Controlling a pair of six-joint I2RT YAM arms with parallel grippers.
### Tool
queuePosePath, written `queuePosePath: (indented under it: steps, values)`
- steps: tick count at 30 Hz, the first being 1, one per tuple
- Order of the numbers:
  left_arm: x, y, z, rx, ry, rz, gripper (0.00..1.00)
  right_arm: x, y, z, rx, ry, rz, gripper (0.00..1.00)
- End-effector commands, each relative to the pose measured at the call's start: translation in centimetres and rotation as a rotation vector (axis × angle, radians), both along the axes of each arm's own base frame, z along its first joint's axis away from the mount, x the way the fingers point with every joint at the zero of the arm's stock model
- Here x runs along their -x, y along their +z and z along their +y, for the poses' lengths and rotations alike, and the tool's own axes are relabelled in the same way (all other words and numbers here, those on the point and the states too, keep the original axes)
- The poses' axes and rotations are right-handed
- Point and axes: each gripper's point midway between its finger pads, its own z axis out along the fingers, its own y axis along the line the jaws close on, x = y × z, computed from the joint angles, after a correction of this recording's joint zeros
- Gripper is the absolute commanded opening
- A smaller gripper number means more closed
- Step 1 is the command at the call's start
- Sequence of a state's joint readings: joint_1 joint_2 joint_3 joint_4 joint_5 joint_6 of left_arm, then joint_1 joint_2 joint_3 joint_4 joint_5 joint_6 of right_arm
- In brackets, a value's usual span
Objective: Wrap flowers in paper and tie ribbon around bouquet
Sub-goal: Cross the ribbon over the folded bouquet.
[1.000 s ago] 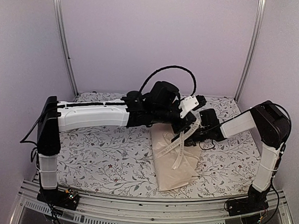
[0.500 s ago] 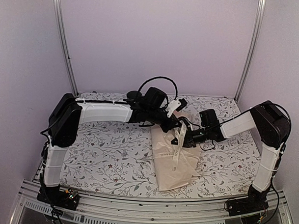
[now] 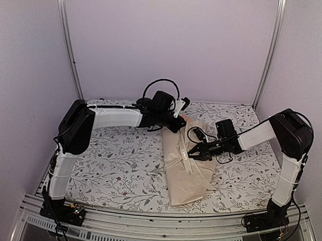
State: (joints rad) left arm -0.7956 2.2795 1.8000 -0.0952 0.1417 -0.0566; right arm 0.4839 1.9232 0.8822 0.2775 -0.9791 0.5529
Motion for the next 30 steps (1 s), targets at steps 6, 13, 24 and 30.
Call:
queuePosePath:
  steps: [6,13,24,30]
  values:
    - [-6.3,-0.8,5.4,-0.393,0.247,-0.191,0.75,0.3,1.6,0.0,-0.033,0.02,-0.036,0.02]
    - [-8.0,4.0,8.8,-0.348,0.26,-0.183,0.99,0.1,1.4,0.0,-0.024,0.019,-0.043,0.02]
    - [2.1,7.2,7.4,-0.141,-0.12,-0.051,0.91,-0.6,1.7,0.2,-0.011,0.019,-0.058,0.02]
    - [8.9,3.2,3.8,-0.151,-0.197,0.056,0.17,-0.8,1.9,0.3,-0.009,0.018,-0.065,0.02]
